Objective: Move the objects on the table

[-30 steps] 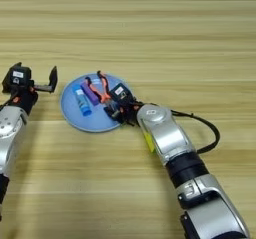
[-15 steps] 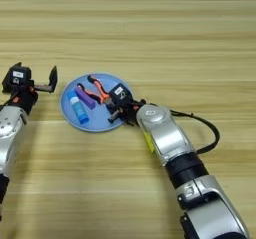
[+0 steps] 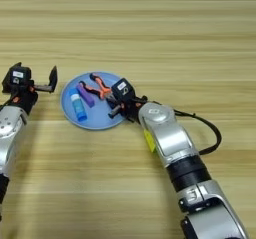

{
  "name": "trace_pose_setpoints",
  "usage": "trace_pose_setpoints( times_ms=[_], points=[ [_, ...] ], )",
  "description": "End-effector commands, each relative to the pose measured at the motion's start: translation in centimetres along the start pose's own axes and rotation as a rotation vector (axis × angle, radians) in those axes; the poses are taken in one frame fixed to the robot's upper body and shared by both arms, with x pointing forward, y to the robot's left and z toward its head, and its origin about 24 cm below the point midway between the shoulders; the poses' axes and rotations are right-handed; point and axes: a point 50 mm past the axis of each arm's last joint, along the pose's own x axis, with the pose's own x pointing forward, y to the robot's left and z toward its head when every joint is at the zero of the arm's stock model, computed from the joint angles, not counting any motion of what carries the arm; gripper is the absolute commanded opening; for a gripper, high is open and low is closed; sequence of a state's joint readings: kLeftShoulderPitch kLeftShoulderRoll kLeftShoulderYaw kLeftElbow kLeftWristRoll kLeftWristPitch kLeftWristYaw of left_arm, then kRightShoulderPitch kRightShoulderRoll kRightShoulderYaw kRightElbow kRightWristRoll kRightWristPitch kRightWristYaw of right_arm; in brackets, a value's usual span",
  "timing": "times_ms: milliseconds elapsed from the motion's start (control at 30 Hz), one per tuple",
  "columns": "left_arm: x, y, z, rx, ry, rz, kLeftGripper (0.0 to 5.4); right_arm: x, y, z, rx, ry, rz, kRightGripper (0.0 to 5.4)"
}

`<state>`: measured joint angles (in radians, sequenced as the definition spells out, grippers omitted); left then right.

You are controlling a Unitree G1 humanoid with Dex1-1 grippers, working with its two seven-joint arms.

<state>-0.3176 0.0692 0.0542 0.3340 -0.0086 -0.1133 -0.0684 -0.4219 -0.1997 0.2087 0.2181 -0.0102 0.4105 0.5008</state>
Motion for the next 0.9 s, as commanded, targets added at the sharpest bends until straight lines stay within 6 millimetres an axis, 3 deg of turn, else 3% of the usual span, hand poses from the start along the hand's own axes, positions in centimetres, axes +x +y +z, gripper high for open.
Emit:
trace_pose_setpoints(
  times_ms=[33,900],
  points=[
    [-0.1,0.2,-0.3,-0.002,0.020,0.005,5.40,-0.3,-0.4,0.7,0.024,-0.038,-0.026,0.89],
    [-0.1,0.3,-0.4,-0.003,0.024,0.007,5.40,-0.9,-0.2,1.8,0.022,-0.099,-0.026,0.89]
  ],
)
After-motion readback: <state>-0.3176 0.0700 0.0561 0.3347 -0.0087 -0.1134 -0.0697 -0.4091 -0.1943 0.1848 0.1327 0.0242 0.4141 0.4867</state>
